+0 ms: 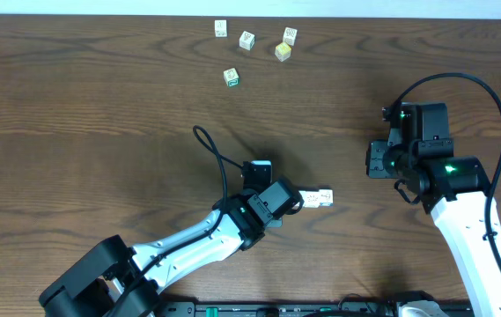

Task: Lift 5 blocks

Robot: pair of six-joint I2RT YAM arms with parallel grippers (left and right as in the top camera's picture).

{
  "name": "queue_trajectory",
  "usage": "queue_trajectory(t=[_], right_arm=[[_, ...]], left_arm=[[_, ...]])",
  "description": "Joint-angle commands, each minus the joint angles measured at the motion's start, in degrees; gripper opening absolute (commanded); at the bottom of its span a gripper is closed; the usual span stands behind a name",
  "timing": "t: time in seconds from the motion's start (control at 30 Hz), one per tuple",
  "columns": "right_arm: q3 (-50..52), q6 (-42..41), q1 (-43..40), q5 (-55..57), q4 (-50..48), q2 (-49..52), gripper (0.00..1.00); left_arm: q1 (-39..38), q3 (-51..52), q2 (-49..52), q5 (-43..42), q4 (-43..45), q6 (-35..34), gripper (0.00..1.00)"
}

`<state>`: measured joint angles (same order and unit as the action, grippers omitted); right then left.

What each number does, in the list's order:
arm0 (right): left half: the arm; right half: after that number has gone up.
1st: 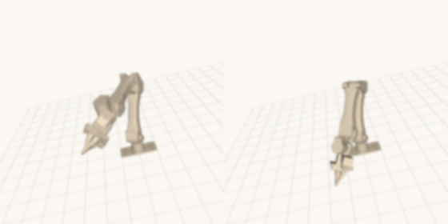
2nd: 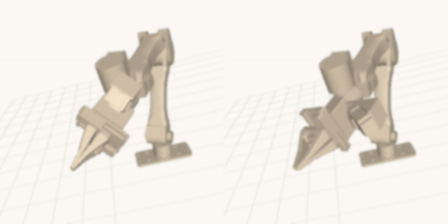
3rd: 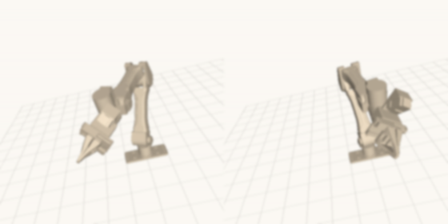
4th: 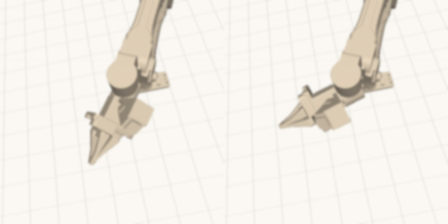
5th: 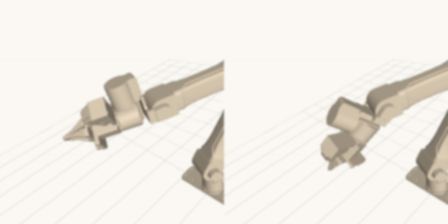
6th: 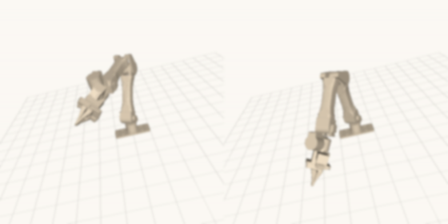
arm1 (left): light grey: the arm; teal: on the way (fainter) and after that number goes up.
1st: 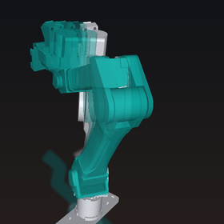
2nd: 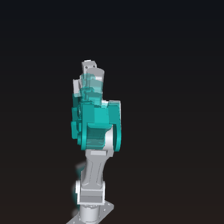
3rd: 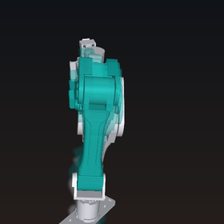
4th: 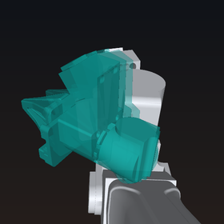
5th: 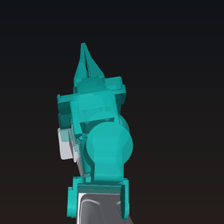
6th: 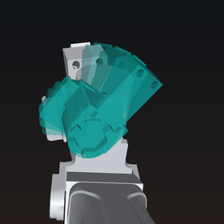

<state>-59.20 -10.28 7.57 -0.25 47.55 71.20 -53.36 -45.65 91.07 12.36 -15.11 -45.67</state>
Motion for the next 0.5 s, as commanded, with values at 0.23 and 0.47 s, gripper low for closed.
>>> queue_trajectory(t=[0.23, 0.47], right_arm=[[-1.01, -1.05, -0.74, -0.26, 0.04, 0.20, 0.33], [-1.01, -1.05, -0.74, -0.24, 0.07, 0.20, 0.33]], left_arm=[[-0.09, 0.33, 0.13, 0.98, 1.16, -0.50, 0.07], [-0.09, 0.33, 0.13, 0.96, 2.51, -0.48, 0.07]])
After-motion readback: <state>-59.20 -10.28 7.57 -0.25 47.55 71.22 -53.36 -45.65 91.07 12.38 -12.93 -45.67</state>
